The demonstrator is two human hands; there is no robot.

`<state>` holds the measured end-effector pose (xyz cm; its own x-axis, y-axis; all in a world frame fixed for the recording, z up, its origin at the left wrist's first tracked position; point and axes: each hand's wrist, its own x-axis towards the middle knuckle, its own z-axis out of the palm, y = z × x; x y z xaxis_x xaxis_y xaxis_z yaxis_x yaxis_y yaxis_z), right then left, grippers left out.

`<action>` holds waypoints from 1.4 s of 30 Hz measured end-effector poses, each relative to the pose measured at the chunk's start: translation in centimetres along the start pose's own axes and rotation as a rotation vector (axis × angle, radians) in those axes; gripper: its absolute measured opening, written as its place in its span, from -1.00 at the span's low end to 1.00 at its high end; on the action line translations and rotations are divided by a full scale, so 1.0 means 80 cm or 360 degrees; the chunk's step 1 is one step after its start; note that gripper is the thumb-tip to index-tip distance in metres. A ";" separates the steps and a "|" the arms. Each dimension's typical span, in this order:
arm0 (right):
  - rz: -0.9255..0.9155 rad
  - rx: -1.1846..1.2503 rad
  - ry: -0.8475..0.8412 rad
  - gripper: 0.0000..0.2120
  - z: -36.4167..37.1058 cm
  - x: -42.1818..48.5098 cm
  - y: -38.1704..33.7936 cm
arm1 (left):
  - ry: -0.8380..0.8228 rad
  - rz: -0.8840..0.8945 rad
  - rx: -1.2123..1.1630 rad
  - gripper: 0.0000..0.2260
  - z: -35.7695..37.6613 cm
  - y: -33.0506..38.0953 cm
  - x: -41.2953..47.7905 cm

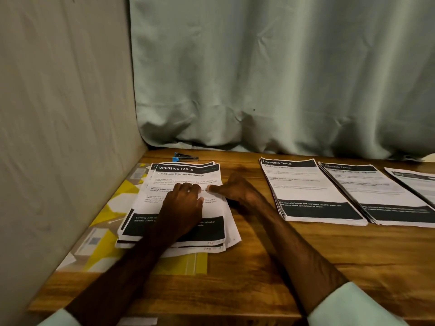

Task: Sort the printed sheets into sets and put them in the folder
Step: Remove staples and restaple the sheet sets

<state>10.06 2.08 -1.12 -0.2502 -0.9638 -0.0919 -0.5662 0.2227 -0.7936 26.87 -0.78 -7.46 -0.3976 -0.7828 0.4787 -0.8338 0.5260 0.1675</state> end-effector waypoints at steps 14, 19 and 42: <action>0.0014 0.0088 -0.0050 -0.45 0.018 0.027 0.039 | 0.0076 0.0077 -0.0003 -0.73 -0.001 -0.002 -0.004; -0.0065 0.0225 -0.0088 -0.80 0.011 0.005 0.025 | 0.0126 0.0064 -0.0058 -0.65 -0.003 -0.002 -0.006; -0.0596 0.1313 0.0089 -0.74 -0.060 0.008 0.033 | 0.0426 -0.0712 -0.1787 -0.46 -0.079 -0.019 0.008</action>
<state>4.62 2.73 -0.34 -0.2127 -0.9388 0.2710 0.1187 -0.3002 -0.9465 30.29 0.04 -1.92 0.0383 -0.9438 0.3283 -0.0334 0.3272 0.9444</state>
